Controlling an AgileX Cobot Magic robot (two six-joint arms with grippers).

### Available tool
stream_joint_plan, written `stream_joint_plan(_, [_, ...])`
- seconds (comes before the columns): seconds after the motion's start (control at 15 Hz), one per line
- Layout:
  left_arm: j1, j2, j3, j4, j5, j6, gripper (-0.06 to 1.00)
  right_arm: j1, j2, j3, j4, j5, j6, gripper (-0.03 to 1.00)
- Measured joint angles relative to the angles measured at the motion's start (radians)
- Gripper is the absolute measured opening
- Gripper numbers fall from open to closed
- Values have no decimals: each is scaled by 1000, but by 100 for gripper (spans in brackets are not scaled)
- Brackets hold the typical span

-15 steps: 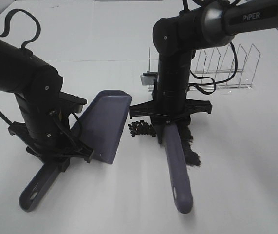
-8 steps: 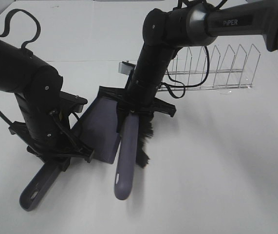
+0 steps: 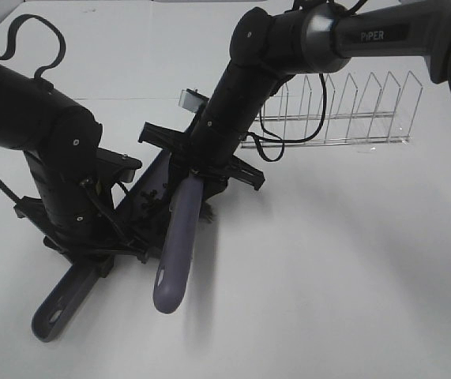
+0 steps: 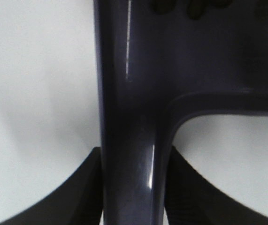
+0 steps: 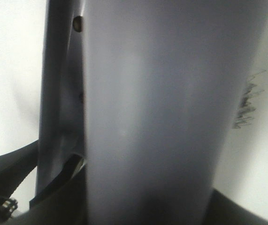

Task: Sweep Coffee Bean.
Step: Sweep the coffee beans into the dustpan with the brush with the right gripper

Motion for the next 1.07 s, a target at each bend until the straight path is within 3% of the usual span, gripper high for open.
stream_joint_plan(0.47, [0,0,0,0,0,3,33,0,3,0,70,6,-69,30])
stream_joint_plan(0.73, [0,0,0,0,-1,4,33,-2,10,-76,82,15,-92,30])
stream_joint_plan(0.87, [0,0,0,0,-1,4,33,-16,10,-116,84,42,-93,30])
stream_joint_plan(1.07, [0,0,0,0,-1,4,33,-33,10,-195,-2,152,-93,30])
